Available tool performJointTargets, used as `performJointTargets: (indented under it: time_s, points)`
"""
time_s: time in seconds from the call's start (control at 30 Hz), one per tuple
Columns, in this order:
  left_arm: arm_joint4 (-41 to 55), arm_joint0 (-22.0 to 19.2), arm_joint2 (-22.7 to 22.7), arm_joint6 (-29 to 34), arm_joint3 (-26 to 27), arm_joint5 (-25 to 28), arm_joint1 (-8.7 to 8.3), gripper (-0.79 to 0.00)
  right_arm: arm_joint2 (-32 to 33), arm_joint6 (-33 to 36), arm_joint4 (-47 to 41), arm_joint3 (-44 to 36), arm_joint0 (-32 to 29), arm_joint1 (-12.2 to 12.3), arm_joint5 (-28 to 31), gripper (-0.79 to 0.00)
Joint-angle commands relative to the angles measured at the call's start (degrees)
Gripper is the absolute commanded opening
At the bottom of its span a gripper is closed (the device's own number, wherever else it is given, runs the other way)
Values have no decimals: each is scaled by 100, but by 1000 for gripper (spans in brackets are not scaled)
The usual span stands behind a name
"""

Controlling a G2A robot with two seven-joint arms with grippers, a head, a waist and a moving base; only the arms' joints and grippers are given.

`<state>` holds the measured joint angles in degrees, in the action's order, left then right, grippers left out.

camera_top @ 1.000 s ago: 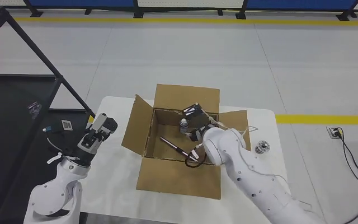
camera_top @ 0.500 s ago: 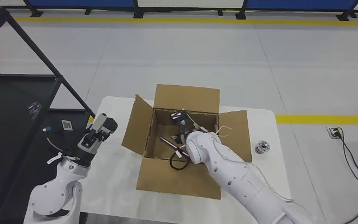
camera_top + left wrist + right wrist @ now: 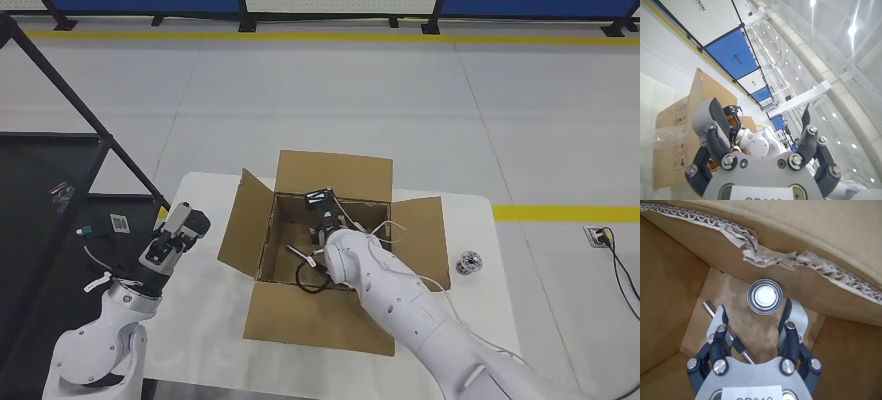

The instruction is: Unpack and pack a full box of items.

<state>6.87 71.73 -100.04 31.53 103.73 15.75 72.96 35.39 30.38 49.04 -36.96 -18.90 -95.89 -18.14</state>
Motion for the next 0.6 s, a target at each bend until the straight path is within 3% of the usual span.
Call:
performJointTargets:
  time_s: [0.0, 0.17, 0.23, 0.27, 0.4, 0.5, 0.53, 0.57]
  points:
    - [0, 0, 0, 0, 0, 0, 0, 0, -6, -79, -47, 195, 61, -81, -8, -336]
    - [0, 0, 0, 0, 0, 0, 0, 0, 17, -339, -164, 558, 168, -265, -97, -354]
    - [0, 0, 0, 0, 0, 0, 0, 0, 28, -359, -207, 685, 217, -329, -95, -299]
    - [0, 0, 0, 0, 0, 0, 0, 0, 36, -366, -228, 751, 242, -360, -101, -228]
    - [0, 0, 0, 0, 0, 0, 0, 0, 81, -439, -327, 974, 318, -475, -117, -172]
    - [0, 0, 0, 0, 0, 0, 0, 0, 119, -513, -392, 1128, 360, -548, -105, -219]
    - [0, 0, 0, 0, 0, 0, 0, 0, 124, -530, -399, 1161, 368, -564, -96, -271]
    - [0, 0, 0, 0, 0, 0, 0, 0, 136, -565, -412, 1228, 384, -592, -84, -372]
